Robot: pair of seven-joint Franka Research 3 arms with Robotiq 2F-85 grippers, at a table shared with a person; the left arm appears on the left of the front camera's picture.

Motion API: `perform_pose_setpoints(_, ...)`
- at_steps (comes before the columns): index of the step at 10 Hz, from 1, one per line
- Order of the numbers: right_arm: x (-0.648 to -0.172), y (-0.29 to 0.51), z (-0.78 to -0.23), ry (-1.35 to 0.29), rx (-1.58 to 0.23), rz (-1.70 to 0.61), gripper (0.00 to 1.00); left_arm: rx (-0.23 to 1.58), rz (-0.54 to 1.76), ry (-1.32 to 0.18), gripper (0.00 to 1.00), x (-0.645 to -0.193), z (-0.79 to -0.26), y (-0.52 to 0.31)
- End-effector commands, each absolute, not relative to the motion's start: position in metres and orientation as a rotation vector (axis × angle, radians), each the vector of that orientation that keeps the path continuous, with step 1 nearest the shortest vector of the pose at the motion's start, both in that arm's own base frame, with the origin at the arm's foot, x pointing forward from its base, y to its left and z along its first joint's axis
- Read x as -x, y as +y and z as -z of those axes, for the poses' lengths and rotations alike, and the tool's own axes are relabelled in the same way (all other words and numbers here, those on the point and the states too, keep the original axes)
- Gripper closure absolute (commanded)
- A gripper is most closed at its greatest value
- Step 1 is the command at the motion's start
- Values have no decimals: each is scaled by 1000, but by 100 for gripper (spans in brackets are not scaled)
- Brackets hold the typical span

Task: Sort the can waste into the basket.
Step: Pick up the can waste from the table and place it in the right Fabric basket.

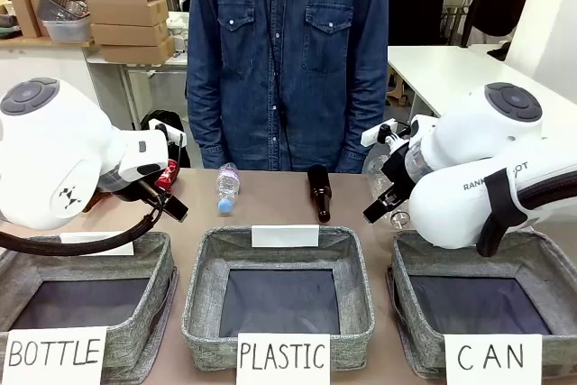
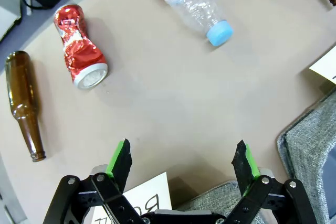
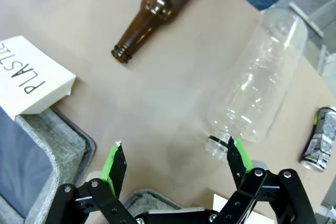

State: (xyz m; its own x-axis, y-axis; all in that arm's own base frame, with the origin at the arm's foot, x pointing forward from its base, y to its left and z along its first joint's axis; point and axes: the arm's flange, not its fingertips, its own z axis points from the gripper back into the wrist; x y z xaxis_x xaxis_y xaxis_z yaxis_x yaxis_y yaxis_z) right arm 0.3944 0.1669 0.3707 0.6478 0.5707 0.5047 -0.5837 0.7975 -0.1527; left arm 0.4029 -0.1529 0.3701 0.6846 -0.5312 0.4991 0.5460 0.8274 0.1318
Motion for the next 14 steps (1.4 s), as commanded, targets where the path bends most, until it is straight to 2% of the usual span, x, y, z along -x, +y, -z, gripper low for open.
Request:
perform_pose_setpoints(1,-394,167,-371,-566,-25,-656,0,29,602,-550,0,-403,-370,-152)
perform_pose_setpoints(8,-396,168,-380,-537,-61,-633,0,28,603,-550,0,-403,-370,-153)
perform_pose_setpoints(10,-378,151,-444,-477,-116,-562,0,39,625,-480,0,-368,-427,-148)
perform_pose_setpoints(11,-358,139,-484,-513,-132,-527,0,4,531,-335,0,-342,-463,-148)
perform_pose_setpoints(13,-313,127,-535,-679,-44,-535,0,46,615,-553,0,-289,-507,-147)
perform_pose_setpoints(14,-304,130,-534,-723,81,-514,0,-43,612,-691,0,-283,-508,-146)
